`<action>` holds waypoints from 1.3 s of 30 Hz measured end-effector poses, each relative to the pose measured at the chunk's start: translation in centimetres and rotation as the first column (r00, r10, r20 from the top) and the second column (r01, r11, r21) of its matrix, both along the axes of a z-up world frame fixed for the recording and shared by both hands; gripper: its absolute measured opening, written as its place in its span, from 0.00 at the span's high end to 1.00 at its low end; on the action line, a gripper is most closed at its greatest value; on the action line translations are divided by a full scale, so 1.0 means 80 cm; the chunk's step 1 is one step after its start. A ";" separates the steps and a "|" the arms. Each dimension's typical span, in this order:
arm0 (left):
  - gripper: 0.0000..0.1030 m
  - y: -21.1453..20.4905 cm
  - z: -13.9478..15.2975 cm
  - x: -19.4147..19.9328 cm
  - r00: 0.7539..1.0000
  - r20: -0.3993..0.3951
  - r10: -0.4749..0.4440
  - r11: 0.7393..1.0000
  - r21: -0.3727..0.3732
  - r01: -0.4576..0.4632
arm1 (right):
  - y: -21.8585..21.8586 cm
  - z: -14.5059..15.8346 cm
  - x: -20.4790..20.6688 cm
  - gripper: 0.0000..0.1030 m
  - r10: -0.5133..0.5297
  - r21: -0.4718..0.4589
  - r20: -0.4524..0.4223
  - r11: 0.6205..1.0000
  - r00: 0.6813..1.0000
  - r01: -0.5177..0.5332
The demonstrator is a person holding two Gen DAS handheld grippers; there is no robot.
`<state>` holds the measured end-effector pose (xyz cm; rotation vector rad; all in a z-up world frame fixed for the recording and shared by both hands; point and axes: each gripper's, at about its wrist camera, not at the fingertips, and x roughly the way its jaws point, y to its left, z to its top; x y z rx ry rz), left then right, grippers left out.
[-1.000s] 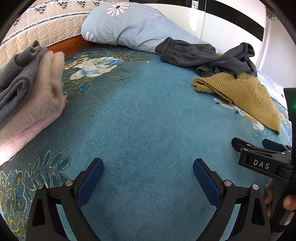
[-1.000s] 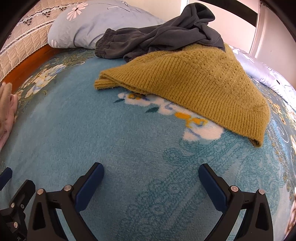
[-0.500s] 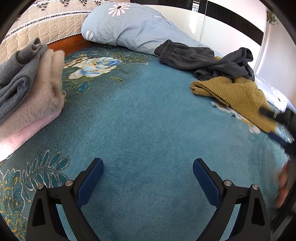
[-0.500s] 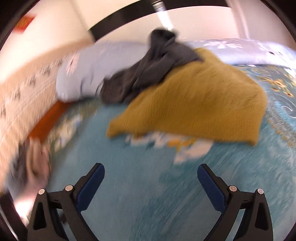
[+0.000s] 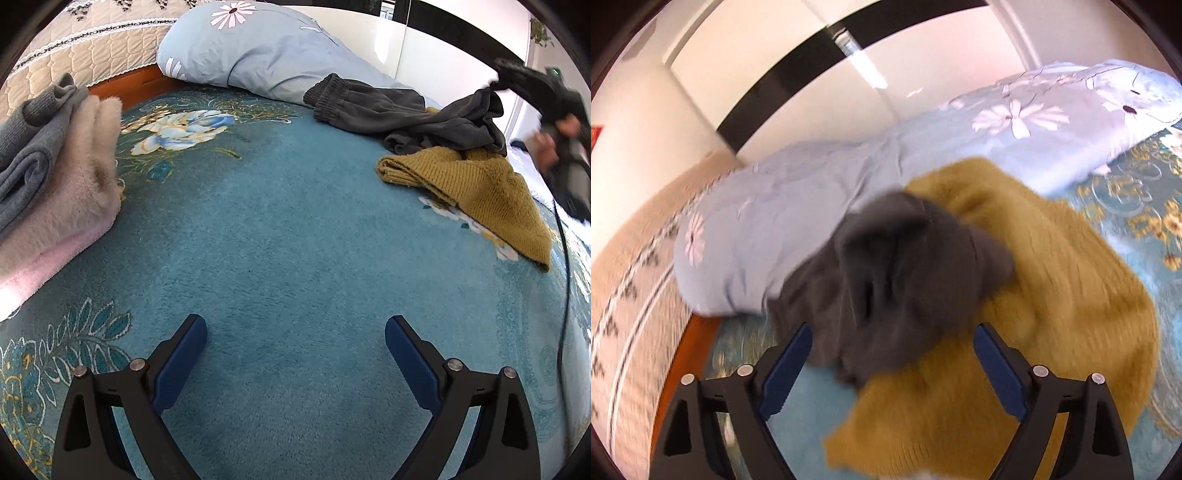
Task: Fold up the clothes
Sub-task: 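Grasp the dark grey sweatpants with the right gripper and lift, then carry the held sweatpants with the right gripper toward the left gripper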
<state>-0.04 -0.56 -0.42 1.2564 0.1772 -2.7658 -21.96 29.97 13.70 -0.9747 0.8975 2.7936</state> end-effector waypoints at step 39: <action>0.04 -0.040 0.062 0.104 0.993 -0.084 0.086 0.969 0.238 -0.063 | 0.034 0.186 0.196 0.96 0.166 0.166 -0.073 0.974 0.983 -0.152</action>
